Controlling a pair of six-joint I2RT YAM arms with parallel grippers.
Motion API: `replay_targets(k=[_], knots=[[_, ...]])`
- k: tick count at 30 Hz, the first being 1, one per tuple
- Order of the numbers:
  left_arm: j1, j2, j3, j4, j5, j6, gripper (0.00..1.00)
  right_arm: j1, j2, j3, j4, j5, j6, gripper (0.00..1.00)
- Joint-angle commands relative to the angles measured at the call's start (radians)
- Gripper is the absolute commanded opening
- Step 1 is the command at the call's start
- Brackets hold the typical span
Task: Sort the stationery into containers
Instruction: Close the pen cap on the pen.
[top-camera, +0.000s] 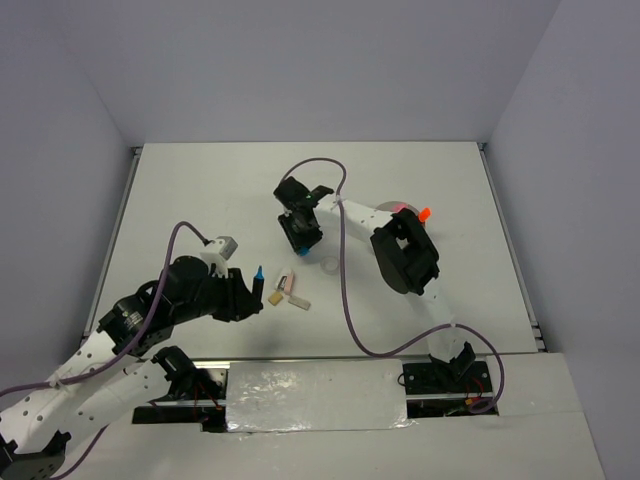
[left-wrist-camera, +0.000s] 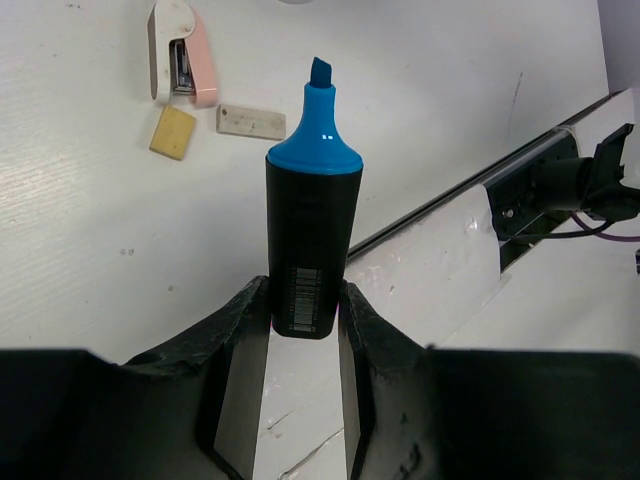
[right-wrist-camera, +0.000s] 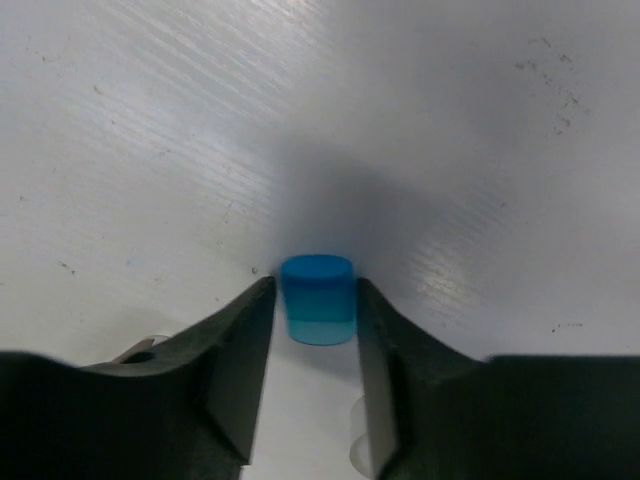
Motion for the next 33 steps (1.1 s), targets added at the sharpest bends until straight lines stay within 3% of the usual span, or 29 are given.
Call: replay_targets(k=[1, 7, 12, 16, 20, 23, 28, 33], knots=[[-0.003, -0.012, 0.026, 0.049, 0.022, 0.004, 0.00, -0.002, 0.062, 0.029, 0.002, -0.019, -0.009, 0.42], [-0.003, -0.006, 0.032, 0.061, 0.023, -0.009, 0.00, -0.004, -0.025, -0.029, 0.026, -0.019, -0.004, 0.24], [-0.003, -0.009, 0.014, 0.193, 0.153, -0.013, 0.00, -0.034, -0.255, -0.121, 0.092, -0.141, 0.053, 0.23], [-0.003, -0.003, -0.031, 0.493, 0.408, -0.071, 0.00, -0.113, -0.653, -0.302, 0.384, -0.380, 0.224, 0.24], [-0.007, 0.057, -0.026, 0.822, 0.590, -0.194, 0.00, -0.230, -0.908, -0.454, 0.645, -0.616, 0.379, 0.24], [-0.011, 0.142, 0.020, 1.067, 0.679, -0.278, 0.00, -0.291, -1.042, -0.517, 0.849, -0.697, 0.531, 0.26], [-0.020, 0.297, 0.141, 1.290, 0.741, -0.318, 0.00, -0.318, -1.124, -0.575, 1.181, -0.838, 0.715, 0.28], [-0.021, 0.429, 0.225, 1.411, 0.801, -0.366, 0.00, -0.320, -1.170, -0.623, 1.307, -0.867, 0.786, 0.28]])
